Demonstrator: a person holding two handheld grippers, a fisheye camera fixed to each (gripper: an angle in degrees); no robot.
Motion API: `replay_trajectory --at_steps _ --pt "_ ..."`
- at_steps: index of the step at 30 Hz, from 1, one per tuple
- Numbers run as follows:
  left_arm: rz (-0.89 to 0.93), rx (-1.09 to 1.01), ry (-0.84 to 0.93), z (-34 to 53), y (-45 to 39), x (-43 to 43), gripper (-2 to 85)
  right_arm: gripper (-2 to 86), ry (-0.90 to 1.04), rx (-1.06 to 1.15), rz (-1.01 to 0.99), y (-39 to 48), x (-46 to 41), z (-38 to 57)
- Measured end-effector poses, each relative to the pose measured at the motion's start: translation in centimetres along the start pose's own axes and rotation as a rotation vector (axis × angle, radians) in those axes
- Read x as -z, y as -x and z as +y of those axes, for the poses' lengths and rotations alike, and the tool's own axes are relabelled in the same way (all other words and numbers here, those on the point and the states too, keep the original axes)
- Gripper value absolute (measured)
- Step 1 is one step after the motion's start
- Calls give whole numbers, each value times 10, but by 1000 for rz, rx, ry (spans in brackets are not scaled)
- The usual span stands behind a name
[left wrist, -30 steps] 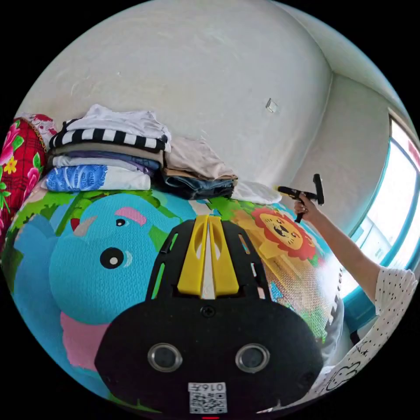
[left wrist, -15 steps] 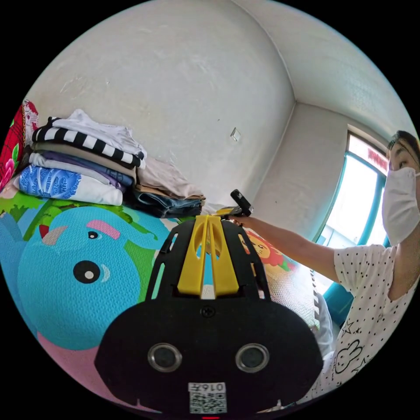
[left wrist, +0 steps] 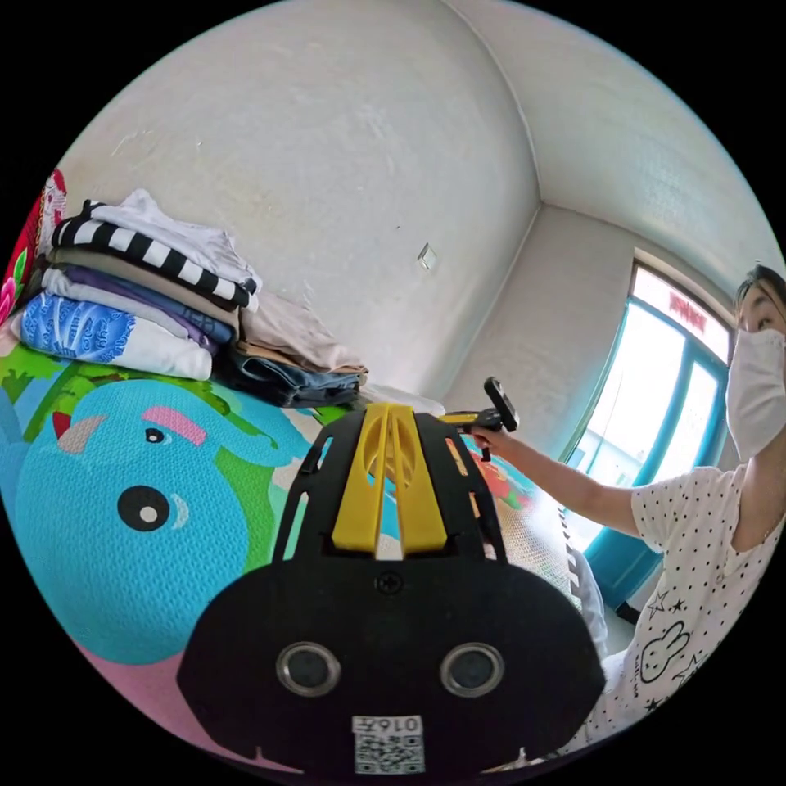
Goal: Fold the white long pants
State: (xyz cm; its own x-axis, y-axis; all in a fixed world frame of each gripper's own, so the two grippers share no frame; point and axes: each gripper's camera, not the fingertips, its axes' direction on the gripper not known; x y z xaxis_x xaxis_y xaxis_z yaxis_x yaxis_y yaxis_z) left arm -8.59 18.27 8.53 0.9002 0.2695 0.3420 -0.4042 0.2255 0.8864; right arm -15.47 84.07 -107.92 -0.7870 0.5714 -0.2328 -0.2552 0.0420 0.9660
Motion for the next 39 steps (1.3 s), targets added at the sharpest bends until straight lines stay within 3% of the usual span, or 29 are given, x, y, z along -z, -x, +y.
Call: replay_trajectory --at_steps 5,10,13,17,19,22,24,27,29,31,34,37,39 --pt "8 -11 -37 7 -12 5 -10 36 -160 -217 -338 -13 87 122" --pt "22 5 21 -2 -52 6 -9 36 -489 -126 -576 39 181 219" --pt "-1 6 83 0 -96 14 -8 39 -564 -64 -768 93 210 253" --pt "-209 -46 218 18 -147 25 5 60 -507 -16 -1001 176 219 273" --pt "-316 -51 278 28 -159 29 61 68 -468 -46 -1119 187 221 280" --pt "-479 3 365 40 -160 34 107 71 -682 -186 -1339 145 233 324" --pt "-447 68 412 47 -151 28 117 75 -802 -262 -1318 110 240 355" --pt "-393 137 479 51 -139 4 127 99 -799 -429 -1040 64 250 395" --pt "-452 165 528 53 -134 -14 125 133 -687 -535 -796 45 254 410" --pt "-542 205 544 58 -131 -29 102 143 -577 -544 -698 42 252 411" --pt "-447 206 562 66 -140 -46 27 141 -440 -501 -645 50 244 408" --pt "-414 10 477 67 -186 -39 4 100 -381 -521 -630 58 237 405" --pt "-237 -143 447 69 -225 -27 -1 79 -362 -518 -661 62 236 402"
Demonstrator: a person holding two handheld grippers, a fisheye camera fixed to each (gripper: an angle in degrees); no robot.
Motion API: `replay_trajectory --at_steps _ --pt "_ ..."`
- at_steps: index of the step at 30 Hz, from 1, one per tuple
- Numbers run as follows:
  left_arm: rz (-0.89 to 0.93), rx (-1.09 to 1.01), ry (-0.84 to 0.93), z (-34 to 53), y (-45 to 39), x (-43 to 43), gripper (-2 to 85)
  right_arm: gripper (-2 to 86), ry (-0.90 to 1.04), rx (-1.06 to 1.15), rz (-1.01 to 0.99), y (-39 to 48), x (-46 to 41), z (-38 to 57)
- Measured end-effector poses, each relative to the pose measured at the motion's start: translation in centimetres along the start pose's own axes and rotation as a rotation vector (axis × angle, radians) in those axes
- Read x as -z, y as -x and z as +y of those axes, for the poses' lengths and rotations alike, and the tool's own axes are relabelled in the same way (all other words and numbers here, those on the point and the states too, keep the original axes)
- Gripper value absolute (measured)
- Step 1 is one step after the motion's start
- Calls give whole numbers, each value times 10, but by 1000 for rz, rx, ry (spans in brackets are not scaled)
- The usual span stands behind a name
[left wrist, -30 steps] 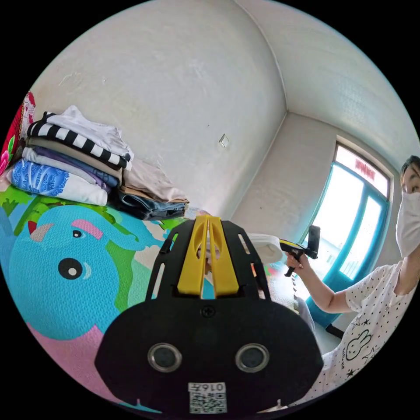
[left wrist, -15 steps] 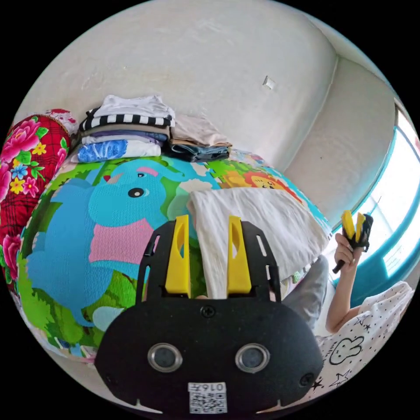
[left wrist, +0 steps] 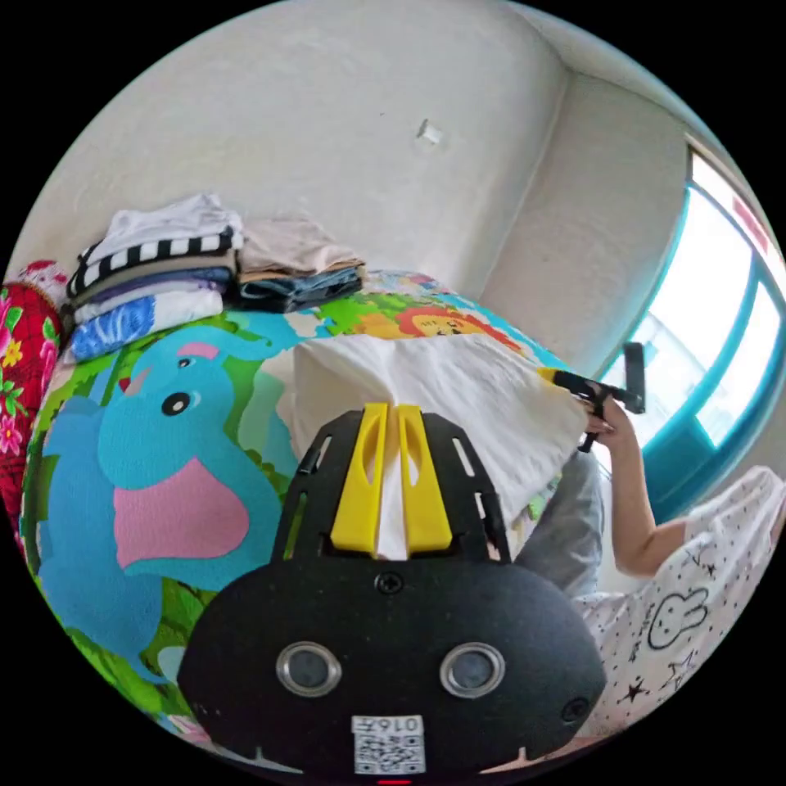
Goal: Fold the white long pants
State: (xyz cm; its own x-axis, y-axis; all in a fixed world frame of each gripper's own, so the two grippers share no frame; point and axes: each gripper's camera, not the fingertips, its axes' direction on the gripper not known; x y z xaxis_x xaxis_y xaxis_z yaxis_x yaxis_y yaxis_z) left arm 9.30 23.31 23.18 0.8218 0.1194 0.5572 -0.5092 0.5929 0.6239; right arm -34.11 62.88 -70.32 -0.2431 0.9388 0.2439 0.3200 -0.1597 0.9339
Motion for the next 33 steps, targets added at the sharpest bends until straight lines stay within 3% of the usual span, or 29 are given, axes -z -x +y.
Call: replay_trajectory --at_steps 3,5,7,10,13,17,21,25,28,33 --pt "175 -135 -48 18 -27 23 -3 43 75 22 3 12 -10 -5" --pt "191 -163 -53 35 -37 36 -3 19 60 140 53 40 -4 -6" --pt "152 -127 -58 53 -40 49 -1 11 13 323 -16 74 11 -2" --pt "-31 57 -107 82 -34 78 31 5 -23 604 -283 131 32 14" --pt "-214 170 -178 96 -40 111 68 3 135 842 -379 189 23 42" --pt "-126 42 -184 74 -86 109 94 5 418 1127 -290 244 -17 99" --pt "50 -143 -57 24 -160 43 149 19 401 1051 -329 245 -14 94" --pt "23 -301 74 -25 -223 -22 162 62 324 844 -540 216 13 67" --pt "54 -403 198 -51 -268 -69 155 72 265 766 -558 195 37 63" --pt "-97 -571 407 -31 -317 -121 36 71 153 714 -425 163 78 73"
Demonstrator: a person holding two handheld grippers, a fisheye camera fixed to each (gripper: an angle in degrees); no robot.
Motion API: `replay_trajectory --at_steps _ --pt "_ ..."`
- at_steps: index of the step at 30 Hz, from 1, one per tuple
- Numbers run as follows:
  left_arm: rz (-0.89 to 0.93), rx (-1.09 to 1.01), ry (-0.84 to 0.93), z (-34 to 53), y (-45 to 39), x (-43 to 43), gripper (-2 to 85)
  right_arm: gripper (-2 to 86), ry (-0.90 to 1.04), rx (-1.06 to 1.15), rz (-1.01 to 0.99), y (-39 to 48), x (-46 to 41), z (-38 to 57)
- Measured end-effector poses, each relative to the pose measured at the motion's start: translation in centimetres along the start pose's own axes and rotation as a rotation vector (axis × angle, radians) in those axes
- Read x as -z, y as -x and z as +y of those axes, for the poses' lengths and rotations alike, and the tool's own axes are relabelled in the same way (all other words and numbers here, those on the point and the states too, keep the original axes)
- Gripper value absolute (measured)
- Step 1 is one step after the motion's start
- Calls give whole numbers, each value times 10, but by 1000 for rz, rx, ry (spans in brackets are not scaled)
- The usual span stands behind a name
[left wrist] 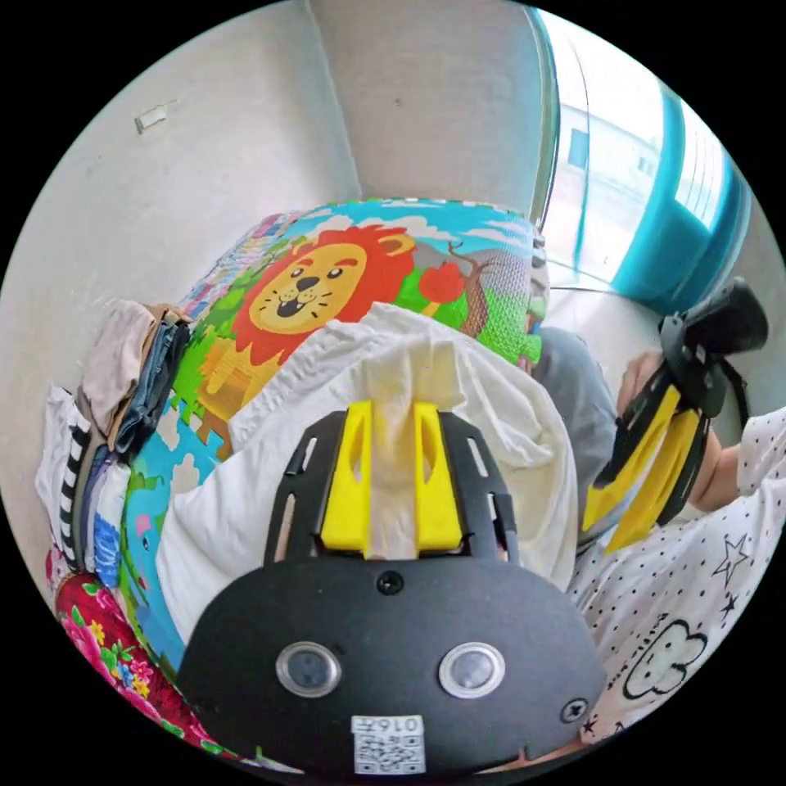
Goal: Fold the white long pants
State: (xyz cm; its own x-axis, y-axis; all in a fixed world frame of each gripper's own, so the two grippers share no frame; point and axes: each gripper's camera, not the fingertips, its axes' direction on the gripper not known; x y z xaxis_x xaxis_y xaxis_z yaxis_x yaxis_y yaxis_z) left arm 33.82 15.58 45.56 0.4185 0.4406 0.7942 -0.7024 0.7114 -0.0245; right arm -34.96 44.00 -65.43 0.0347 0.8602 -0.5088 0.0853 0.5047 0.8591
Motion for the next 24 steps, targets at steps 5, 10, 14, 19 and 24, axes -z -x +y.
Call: replay_trajectory --at_steps 5,10,14,19,24 --pt "-23 81 -201 65 -2 54 -5 58 -87 -149 189 -24 49 21" --pt "3 302 -342 168 18 127 -8 42 -182 -363 357 -83 79 5" --pt "45 401 -413 236 8 172 -9 50 -132 -451 494 -141 73 -32" --pt "-110 372 -347 250 -24 197 -9 121 212 -438 432 -209 32 -79" --pt "-82 394 -373 251 -25 199 -9 124 435 -388 133 -249 -1 -88"
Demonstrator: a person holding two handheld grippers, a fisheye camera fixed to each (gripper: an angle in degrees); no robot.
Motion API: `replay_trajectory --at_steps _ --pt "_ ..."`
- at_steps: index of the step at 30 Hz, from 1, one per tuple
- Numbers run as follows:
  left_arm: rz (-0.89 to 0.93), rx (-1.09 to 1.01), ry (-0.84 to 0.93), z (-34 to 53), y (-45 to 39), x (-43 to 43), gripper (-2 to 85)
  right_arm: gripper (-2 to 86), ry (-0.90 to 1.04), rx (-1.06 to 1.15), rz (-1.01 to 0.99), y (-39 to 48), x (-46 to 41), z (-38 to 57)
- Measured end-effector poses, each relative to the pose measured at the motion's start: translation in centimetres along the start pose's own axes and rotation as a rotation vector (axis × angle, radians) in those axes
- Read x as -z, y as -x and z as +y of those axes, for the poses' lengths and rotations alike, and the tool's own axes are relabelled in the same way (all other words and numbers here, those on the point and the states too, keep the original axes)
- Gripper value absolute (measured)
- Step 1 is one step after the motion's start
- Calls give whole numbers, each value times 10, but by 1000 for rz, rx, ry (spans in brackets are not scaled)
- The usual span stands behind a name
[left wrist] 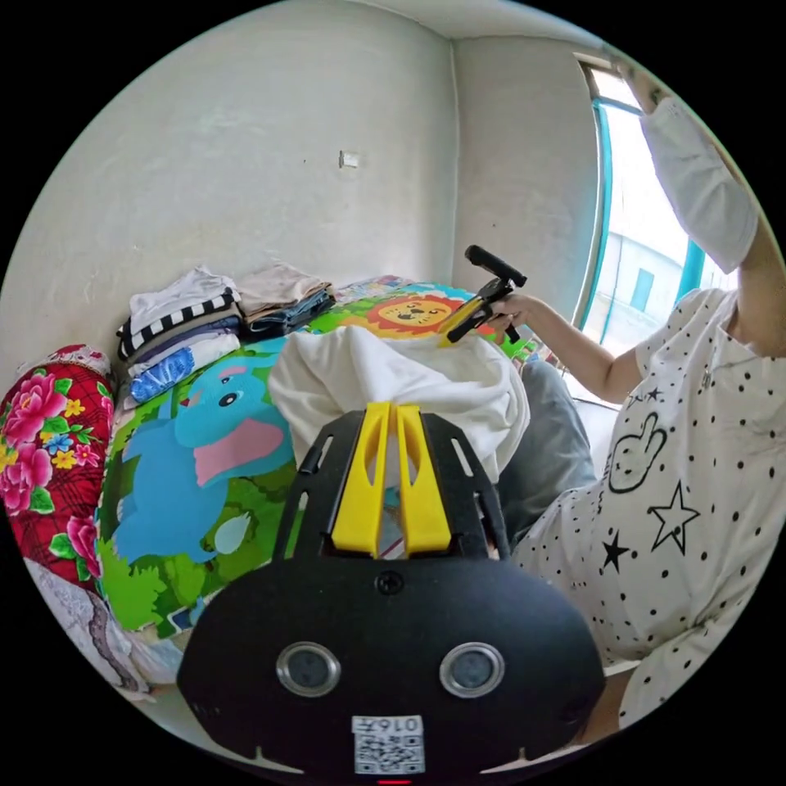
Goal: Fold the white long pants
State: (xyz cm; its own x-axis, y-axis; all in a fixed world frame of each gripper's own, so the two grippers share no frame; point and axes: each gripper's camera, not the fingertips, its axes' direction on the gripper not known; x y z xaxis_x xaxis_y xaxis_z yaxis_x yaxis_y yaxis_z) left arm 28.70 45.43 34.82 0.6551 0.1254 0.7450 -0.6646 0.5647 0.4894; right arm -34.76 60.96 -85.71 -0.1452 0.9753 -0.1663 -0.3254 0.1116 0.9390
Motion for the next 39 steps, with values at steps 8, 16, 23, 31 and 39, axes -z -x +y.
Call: replay_trajectory --at_steps 8,16,23,31,39 --pt "-41 127 -175 -22 22 25 -9 63 -112 182 -24 -4 46 -12" --pt "-530 93 -167 -135 71 121 -9 62 -325 372 39 40 155 -79" --pt "-815 12 -195 -250 65 209 -9 59 -612 346 146 70 258 -98" --pt "-791 -187 -143 -333 37 121 -9 39 -729 179 395 44 339 -27" --pt "-383 -283 -160 -399 29 -47 -6 38 -734 -92 626 -10 380 88"
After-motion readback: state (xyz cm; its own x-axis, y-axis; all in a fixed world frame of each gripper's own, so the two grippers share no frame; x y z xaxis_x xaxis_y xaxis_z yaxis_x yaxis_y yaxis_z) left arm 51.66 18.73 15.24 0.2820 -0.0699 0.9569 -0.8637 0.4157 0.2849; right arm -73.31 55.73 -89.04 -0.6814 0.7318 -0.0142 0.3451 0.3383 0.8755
